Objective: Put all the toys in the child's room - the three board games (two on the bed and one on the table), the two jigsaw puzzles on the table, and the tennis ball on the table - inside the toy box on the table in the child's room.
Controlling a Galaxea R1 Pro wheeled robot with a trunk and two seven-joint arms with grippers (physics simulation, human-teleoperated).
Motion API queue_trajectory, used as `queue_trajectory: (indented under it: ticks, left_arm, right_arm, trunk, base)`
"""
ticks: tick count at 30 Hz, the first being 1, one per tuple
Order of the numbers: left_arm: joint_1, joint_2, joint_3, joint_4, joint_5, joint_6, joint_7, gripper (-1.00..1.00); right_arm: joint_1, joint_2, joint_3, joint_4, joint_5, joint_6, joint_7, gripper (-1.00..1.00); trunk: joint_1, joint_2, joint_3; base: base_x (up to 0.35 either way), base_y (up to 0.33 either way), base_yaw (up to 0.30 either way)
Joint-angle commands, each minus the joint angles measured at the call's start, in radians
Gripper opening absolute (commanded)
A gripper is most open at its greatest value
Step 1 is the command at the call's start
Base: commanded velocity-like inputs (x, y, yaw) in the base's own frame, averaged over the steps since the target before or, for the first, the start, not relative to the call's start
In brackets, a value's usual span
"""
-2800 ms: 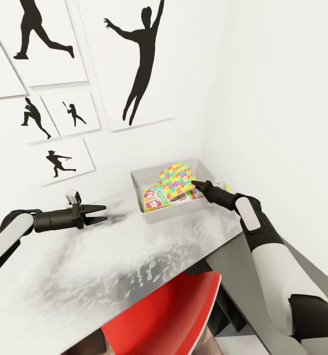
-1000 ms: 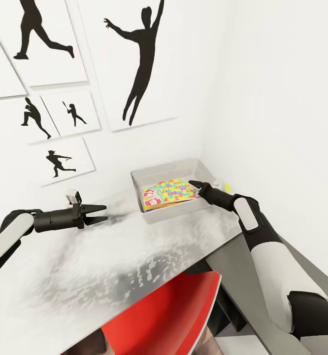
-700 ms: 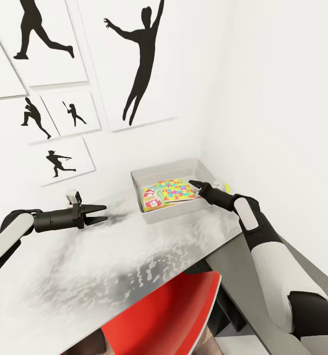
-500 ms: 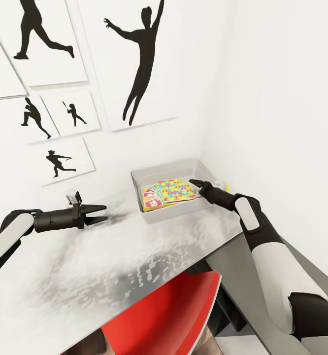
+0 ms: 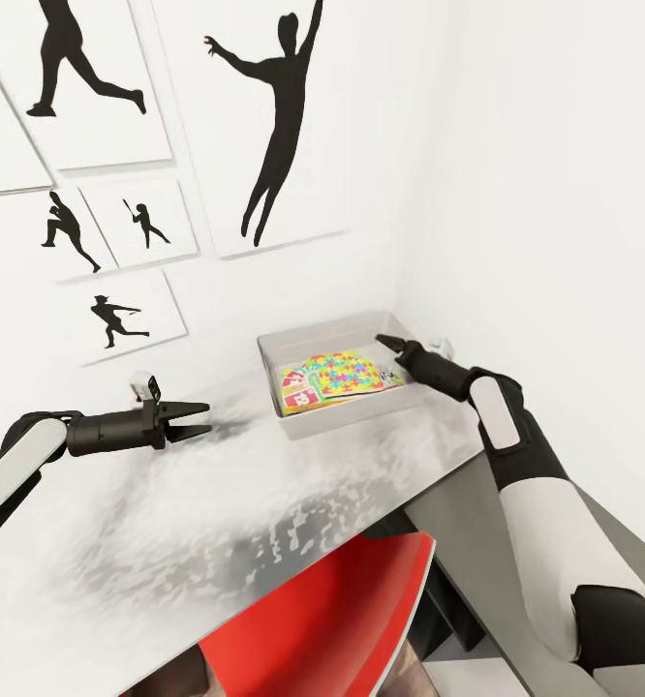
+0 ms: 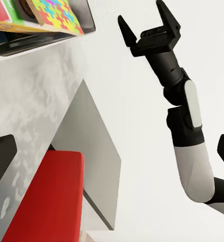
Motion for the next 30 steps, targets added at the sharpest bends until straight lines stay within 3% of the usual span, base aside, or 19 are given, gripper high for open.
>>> queue_trajectory:
  ticks: [1,30]
  left_arm:
    - [-0.002,0.001,-0.002,0.001,0.0,0.002,-0.005,1.0]
    - [-0.002,0.001,-0.002,0.001,0.0,0.002,-0.004,1.0]
  right_arm:
    - [-0.001,0.0,-0.002,-0.003,0.001,0.006,0.003,1.0]
    - [0.0,0.0,-0.006,-0.008,0.001,0.004,0.002,1.0]
  trunk:
    - [0.001,-0.002,-0.002]
    - [0.001,-0.002,0.028]
  base:
    - [-0.019,0.0,0.0]
    - [-0.11,0.0,0.0]
